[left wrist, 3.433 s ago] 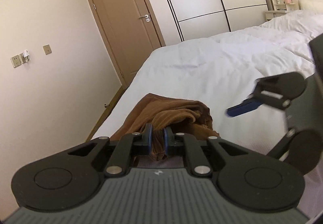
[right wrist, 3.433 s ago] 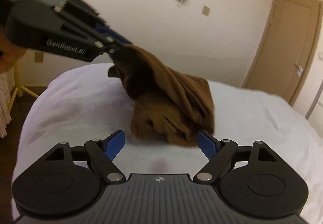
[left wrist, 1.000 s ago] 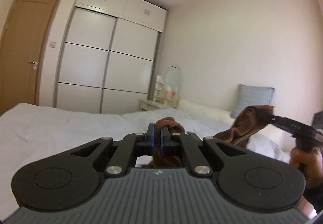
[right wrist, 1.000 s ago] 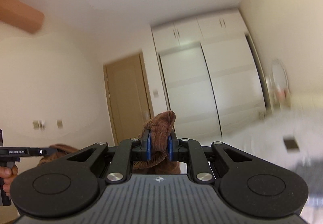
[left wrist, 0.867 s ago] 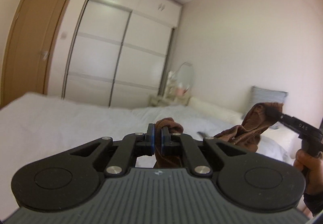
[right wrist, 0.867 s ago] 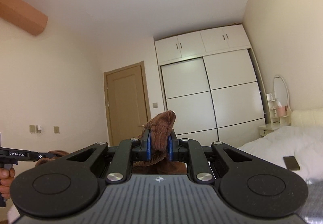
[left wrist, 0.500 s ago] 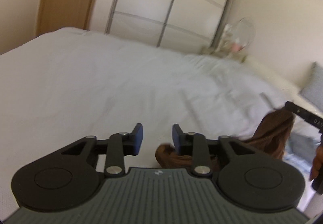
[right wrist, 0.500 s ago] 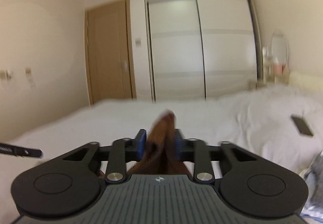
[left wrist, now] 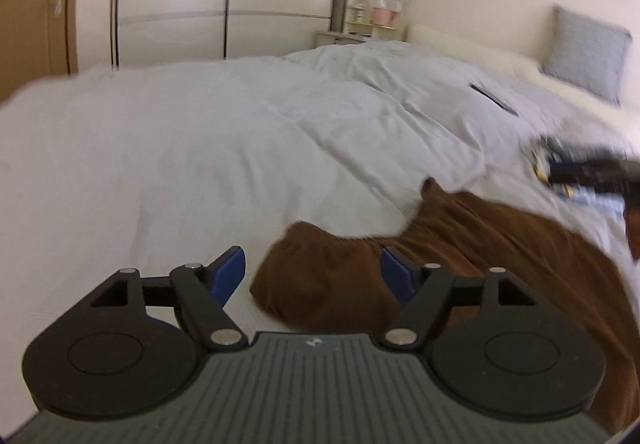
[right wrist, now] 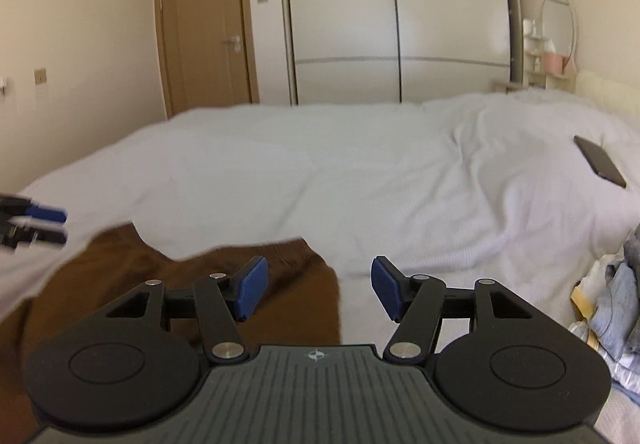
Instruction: Fold clothes
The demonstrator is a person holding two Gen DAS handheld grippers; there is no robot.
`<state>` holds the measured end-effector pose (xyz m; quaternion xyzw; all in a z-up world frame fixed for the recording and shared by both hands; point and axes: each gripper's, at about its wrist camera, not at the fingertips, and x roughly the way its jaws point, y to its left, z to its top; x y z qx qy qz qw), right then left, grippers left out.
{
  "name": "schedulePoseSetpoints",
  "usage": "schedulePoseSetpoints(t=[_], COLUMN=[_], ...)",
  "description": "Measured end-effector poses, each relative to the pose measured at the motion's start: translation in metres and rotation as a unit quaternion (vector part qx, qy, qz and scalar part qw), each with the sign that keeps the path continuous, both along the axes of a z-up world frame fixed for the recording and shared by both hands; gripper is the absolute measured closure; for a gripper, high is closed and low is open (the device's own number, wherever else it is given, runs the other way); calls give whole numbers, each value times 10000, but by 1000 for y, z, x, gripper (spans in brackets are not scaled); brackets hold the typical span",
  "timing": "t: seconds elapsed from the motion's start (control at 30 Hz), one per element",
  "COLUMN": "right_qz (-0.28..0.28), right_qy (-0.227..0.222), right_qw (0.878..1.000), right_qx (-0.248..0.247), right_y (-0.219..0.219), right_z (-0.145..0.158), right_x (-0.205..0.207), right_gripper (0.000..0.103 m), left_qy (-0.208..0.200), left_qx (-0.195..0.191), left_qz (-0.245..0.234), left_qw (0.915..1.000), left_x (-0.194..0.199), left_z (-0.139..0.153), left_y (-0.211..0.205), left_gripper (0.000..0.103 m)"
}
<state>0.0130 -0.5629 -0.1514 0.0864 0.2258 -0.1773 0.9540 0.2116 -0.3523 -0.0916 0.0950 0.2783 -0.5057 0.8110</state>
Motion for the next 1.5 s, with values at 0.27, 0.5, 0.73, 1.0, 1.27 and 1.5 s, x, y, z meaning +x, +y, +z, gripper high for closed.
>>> schedulePoseSetpoints(t=[0.27,0.5,0.73,1.0,1.27,1.5], right_qz=[778,1054,748,-64,-697,-685], right_qy=[678,1434,711,-1021,-711,-99], right_qw=[9936,9797,9946,9782,9666,9844], right_qx=[461,922,123,-1807,-2363,-1620], right_y=[-64,-93,-51,28,-33,-63], right_z=[-38,-77,-29,84,79,13], right_x=[84,147,104,7,106,139], right_gripper=[34,46,95,98,49,45], left_qy=[581,423,-393,-1802,-1756,-648], left_qx=[617,502,-309,-995,-194,154], left_qz=[-485,-526,109,553,1218,1382], left_qw=[9952,9965,9987,9770,9767,9882], left_x=[48,38,-11,-54,30,44], left_z=[-29,-28,43,154,120,42], left_y=[-43,-36,18,21,-95,-36], left_gripper=[50,96,98,98,56,56])
